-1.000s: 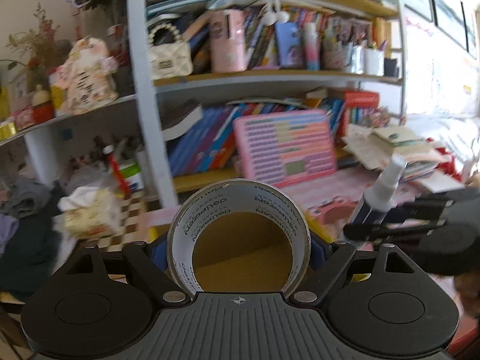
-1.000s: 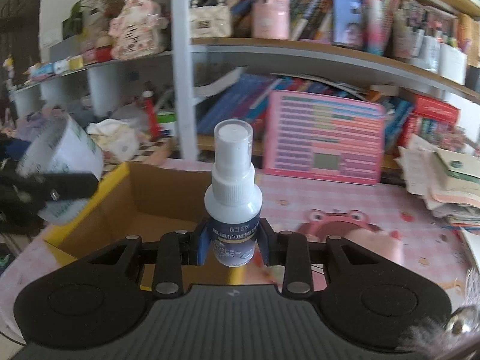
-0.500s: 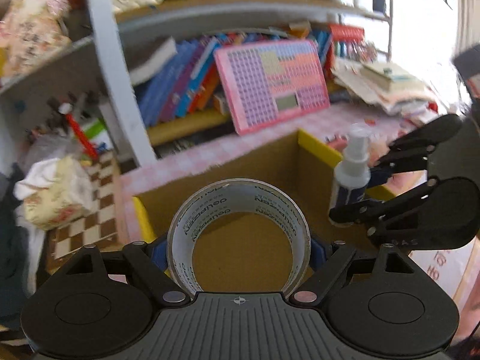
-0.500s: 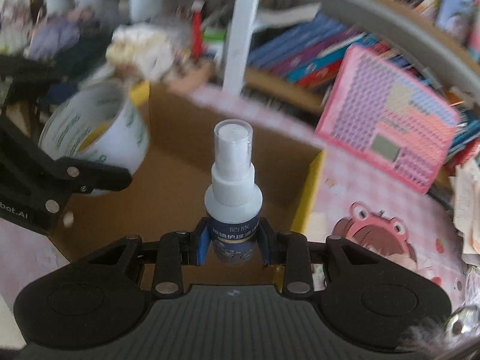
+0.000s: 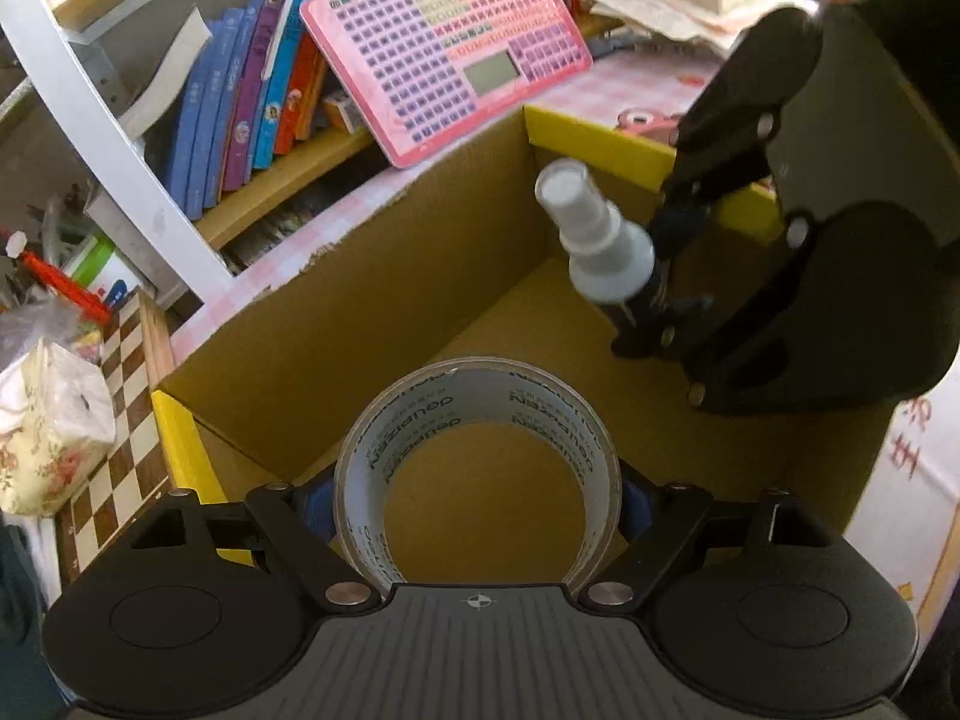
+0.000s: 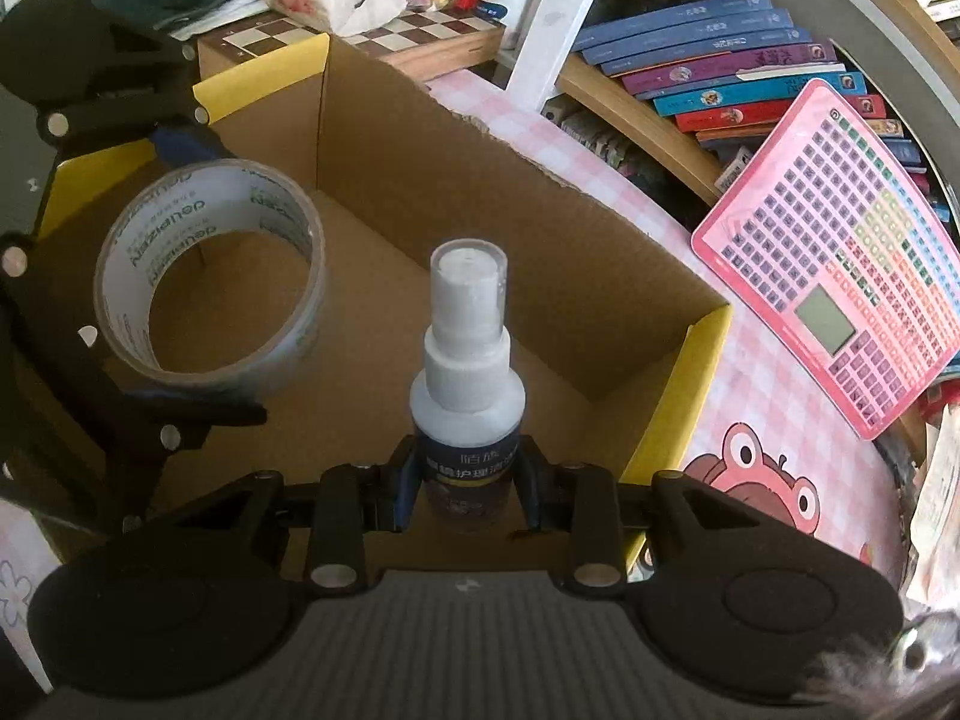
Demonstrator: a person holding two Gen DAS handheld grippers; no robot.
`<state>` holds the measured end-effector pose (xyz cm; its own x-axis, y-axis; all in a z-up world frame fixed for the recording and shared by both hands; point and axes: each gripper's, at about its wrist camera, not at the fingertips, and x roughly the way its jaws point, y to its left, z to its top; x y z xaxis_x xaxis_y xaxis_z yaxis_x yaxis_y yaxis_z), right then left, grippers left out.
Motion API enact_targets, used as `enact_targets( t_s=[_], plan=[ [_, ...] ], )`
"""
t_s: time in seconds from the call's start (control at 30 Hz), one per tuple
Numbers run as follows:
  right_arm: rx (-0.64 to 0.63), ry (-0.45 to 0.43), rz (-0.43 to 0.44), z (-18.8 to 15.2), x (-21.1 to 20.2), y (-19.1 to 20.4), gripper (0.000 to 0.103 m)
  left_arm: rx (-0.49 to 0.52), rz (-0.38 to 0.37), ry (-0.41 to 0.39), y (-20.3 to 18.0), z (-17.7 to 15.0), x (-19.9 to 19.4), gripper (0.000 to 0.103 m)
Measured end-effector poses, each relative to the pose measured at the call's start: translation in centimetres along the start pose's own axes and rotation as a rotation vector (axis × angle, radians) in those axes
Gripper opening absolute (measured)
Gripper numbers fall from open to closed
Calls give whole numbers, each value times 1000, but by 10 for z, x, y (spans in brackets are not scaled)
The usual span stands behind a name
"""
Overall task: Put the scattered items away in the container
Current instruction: 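Carry the tape roll and spray bottle over the yellow box with both tools, then open both tools to drop the tape roll and spray bottle into the box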
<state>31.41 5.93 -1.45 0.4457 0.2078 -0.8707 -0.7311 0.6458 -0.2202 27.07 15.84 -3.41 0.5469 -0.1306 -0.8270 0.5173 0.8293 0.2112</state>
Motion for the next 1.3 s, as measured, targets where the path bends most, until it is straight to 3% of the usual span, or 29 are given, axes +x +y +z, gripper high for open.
enact_targets(
  t_s=[0.43,0.8,0.9,1.03,1.1,1.3],
  plan=[
    [-183,9,-75,-6,0,15,32,-2,8,27,4,1,6,86],
    [-151,-21,-96,-12,-6,28,32,23,38,31,3,-3,10,87],
    [-109,-50,-71,-13,-7,27,37,16,53,30,3,-4,10,87],
    [-50,-93,-48,-15,-12,23,39,-10,65,-2,7,-5,4,89],
    [-35,-123,-52,-16,-18,23,43,-17,71,-28,7,-6,-1,94],
    [42,-224,-76,-22,-44,19,58,-77,94,-137,5,-9,-28,96]
  ],
)
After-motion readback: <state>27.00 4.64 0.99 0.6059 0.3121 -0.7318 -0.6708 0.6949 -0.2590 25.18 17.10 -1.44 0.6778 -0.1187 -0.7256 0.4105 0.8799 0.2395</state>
